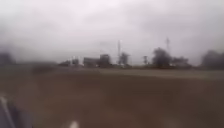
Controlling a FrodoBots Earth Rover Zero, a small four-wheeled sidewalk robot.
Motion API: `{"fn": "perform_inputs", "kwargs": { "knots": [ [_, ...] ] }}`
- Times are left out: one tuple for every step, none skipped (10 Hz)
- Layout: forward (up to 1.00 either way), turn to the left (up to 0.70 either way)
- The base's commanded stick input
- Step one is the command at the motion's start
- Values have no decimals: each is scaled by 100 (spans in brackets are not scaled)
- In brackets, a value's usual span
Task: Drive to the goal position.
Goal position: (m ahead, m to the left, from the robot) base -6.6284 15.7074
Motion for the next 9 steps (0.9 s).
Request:
{"fn": "perform_inputs", "kwargs": {
  "knots": [
    [0,70],
    [0,70],
    [0,70],
    [0,70],
    [0,70],
    [0,70],
    [0,70],
    [0,70],
    [0,70]
  ]
}}
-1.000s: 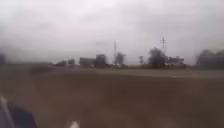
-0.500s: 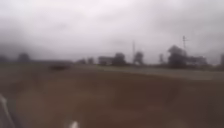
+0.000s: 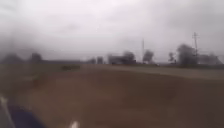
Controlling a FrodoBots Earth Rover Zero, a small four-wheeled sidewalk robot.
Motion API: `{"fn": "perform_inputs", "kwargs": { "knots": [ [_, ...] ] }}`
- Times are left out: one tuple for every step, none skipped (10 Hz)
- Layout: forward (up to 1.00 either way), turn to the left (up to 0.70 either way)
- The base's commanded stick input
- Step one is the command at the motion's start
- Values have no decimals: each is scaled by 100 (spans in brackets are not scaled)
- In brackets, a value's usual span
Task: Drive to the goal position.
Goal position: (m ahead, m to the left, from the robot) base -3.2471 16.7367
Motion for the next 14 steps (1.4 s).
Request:
{"fn": "perform_inputs", "kwargs": {
  "knots": [
    [0,70],
    [0,70],
    [0,70],
    [0,70],
    [0,70],
    [0,70],
    [0,70],
    [0,70],
    [0,21],
    [0,0],
    [0,0],
    [0,0],
    [0,0],
    [0,0]
  ]
}}
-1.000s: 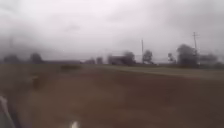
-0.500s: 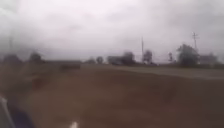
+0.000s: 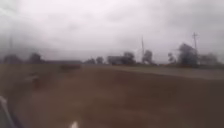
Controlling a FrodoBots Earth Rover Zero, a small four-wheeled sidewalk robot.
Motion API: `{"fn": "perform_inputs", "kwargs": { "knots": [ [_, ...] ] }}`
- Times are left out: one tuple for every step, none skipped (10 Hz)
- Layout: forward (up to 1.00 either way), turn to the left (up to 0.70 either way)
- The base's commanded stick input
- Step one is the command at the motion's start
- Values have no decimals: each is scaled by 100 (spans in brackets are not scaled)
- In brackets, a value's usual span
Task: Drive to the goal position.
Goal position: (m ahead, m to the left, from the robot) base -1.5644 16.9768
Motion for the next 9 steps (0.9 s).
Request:
{"fn": "perform_inputs", "kwargs": {
  "knots": [
    [0,0],
    [0,0],
    [0,0],
    [0,40],
    [0,70],
    [0,70],
    [0,70],
    [0,70],
    [0,70]
  ]
}}
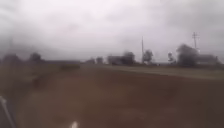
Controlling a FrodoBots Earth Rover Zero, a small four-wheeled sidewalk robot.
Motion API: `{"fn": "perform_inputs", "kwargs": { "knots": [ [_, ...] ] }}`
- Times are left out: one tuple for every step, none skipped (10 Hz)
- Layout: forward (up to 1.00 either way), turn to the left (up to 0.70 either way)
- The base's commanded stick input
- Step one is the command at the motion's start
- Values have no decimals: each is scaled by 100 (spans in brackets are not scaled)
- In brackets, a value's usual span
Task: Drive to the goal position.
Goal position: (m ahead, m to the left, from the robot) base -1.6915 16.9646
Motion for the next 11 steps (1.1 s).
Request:
{"fn": "perform_inputs", "kwargs": {
  "knots": [
    [0,70],
    [0,70],
    [0,70],
    [0,70],
    [0,70],
    [0,70],
    [0,70],
    [0,70],
    [0,70],
    [0,70],
    [0,70]
  ]
}}
